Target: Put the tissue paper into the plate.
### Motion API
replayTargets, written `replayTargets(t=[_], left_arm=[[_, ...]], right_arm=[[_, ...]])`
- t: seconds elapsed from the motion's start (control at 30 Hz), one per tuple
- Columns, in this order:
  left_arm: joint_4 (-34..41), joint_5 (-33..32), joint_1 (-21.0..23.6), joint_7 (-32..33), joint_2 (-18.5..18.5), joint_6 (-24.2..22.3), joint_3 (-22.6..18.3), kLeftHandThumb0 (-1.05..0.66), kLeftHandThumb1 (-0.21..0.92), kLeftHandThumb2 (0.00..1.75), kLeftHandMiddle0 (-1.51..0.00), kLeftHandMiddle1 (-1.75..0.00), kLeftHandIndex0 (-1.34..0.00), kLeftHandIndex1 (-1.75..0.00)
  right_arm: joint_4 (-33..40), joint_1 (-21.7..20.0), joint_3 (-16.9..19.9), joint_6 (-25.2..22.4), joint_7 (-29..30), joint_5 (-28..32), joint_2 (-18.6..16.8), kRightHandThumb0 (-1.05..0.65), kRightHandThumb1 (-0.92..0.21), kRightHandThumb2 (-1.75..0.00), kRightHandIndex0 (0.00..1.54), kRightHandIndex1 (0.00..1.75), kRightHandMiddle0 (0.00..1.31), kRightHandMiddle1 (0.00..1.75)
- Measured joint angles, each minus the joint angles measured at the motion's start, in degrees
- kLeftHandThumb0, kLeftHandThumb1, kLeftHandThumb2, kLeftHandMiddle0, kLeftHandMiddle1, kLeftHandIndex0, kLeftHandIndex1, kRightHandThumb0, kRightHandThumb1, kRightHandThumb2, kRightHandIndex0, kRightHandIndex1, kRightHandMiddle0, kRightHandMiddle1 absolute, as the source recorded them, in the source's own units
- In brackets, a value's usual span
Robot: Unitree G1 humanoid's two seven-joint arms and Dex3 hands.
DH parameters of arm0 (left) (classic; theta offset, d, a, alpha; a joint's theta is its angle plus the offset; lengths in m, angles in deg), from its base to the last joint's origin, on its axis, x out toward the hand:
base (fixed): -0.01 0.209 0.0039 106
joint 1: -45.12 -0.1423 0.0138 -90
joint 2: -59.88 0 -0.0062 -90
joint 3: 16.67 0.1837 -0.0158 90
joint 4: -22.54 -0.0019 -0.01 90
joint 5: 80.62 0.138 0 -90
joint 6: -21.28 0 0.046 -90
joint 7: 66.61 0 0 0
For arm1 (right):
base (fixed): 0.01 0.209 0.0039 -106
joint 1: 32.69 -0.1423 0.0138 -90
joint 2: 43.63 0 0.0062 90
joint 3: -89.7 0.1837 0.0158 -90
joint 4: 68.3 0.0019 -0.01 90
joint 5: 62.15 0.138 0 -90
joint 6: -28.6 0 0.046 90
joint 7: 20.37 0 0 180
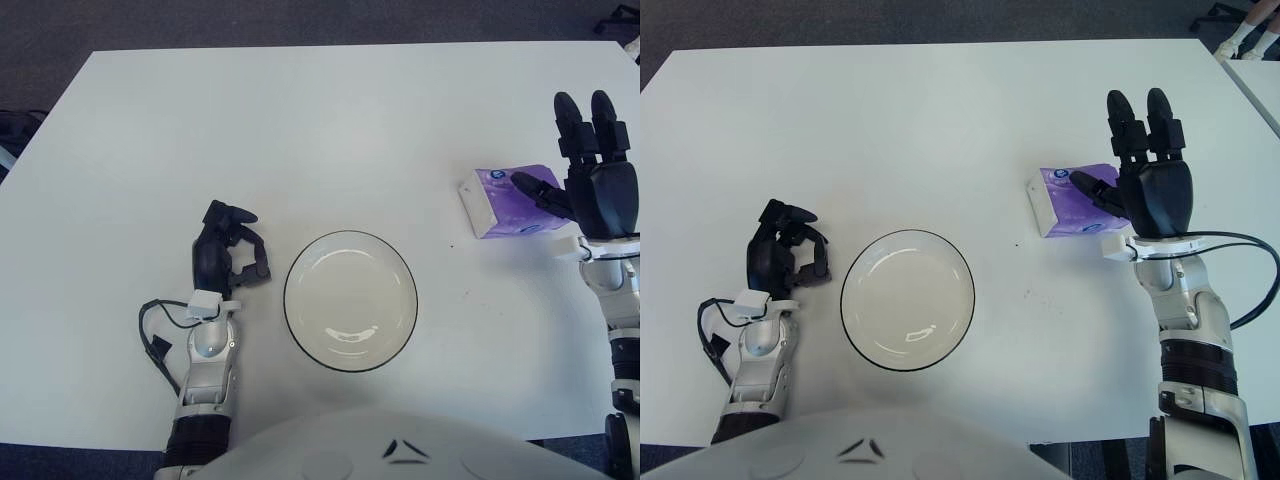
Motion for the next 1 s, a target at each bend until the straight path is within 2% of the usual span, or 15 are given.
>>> replayTargets(t=[0.13,0.37,0.67,0.87,1.0], left_arm=[[0.05,0.11,0.02,0.0,-0.11,-0.04,0.06,-0.01,0.21,1.46,-0.7,-1.74,-0.45,-1.75],[0.03,0.24,-0.05,-0.05,-0.12,0.12,0.05,-0.01,0.21,1.47,-0.7,-1.74,-0.45,-1.75],[-0.09,0.13,-0.03,-0.13,-0.07,0.5,0.12,-0.01,0.21,1.46,-0.7,-1.74,-0.45,-1.75],[-0.23,-0.05,-0.02,-0.5,0.02,0.92,0.15,-0.01,0.21,1.46,-0.7,-1.74,-0.45,-1.75],[-0.39,-0.96,0.12,-1.28,0.05,1.17,0.2,-0.01,0.22,1.45,-0.69,-1.74,-0.45,-1.75]], right_arm=[[1.04,-0.83,-0.61,-2.92,-4.23,0.8,2.97,-1.05,-0.89,-0.35,0.0,0.0,0.0,0.0],[1.24,-3.28,-2.57,-7.81,-11.21,2.98,7.1,-1.05,-0.92,-0.47,0.0,0.0,0.0,0.0],[4.63,-3.61,-4.27,-18.61,-21.09,4.39,7.78,-1.05,-0.92,-0.68,0.0,0.0,0.0,0.0],[8.45,-1.7,-4.8,-19.48,-23.64,4.7,8.81,-1.05,-0.92,-0.72,0.0,0.0,0.0,0.0],[13.32,1.67,-3.96,-18.65,-26.92,6.77,10.62,-1.05,-0.92,-0.71,0.0,0.0,0.0,0.0]])
